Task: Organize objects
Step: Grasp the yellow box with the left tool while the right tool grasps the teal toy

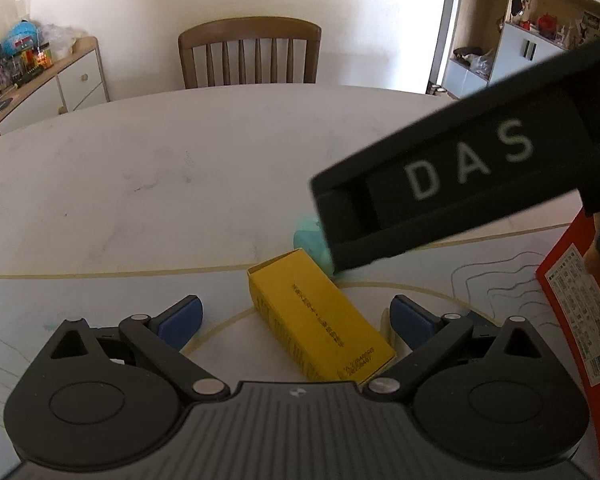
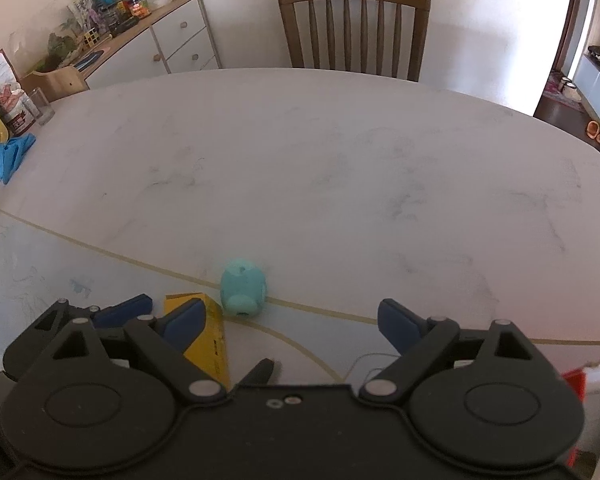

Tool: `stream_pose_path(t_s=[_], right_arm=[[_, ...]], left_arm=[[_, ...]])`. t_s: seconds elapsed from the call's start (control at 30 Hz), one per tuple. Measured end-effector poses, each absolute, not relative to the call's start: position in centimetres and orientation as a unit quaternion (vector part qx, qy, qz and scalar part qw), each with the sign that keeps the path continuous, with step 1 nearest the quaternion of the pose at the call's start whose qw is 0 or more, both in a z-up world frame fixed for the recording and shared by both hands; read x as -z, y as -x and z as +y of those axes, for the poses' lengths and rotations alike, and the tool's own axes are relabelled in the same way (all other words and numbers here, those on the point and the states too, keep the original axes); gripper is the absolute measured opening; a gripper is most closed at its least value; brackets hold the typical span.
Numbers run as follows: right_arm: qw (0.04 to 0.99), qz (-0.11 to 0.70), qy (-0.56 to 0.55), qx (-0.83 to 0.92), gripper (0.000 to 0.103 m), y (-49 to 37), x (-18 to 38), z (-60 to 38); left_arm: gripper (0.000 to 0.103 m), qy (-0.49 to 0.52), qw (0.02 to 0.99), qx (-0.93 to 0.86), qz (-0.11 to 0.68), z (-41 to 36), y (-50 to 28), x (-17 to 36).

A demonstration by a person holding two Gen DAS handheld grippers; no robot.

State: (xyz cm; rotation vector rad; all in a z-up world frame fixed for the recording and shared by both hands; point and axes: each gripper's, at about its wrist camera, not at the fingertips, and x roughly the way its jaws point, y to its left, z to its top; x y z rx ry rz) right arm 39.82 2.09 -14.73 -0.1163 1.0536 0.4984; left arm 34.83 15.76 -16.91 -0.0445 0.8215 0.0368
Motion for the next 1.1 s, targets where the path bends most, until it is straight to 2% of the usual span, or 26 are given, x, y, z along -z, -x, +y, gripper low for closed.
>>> stream_pose_path(t_s=[0.23, 0.47, 0.57, 0.63, 0.87, 1.1], right_arm=[[0.833, 0.495, 0.053, -0.242, 0.092, -40.0, 14.7, 2.8], [0.833, 0.493, 0.052, -0.247, 0.091, -40.1, 14.8, 3.6], [0.832, 0.493, 0.051, -0.25, 0.088, -40.3, 14.9, 4.0], [0.832, 0.492, 0.053, -0.251, 0.087, -40.4, 15.1, 4.3], [0.828, 0.495, 0.066, -0.253, 0.073, -40.6, 16.1, 5.4], [0.829, 0.494, 0.084, -0.248, 0.053, -40.6, 16.8, 6.3]], left_arm=[[0.082, 0.017, 0.923, -0.029, 0.384, 15.8, -34.3, 16.8], [0.042, 0.013, 0.926, -0.047, 0.375, 16.6, -33.3, 16.5], [0.032, 0.016, 0.926, -0.061, 0.373, 17.2, -32.9, 16.4], [0.032, 0.02, 0.926, -0.074, 0.37, 17.8, -32.5, 16.5], [0.032, 0.028, 0.924, -0.097, 0.37, 19.8, -31.9, 16.1], [0.032, 0.028, 0.921, -0.09, 0.377, 20.5, -32.4, 15.9]])
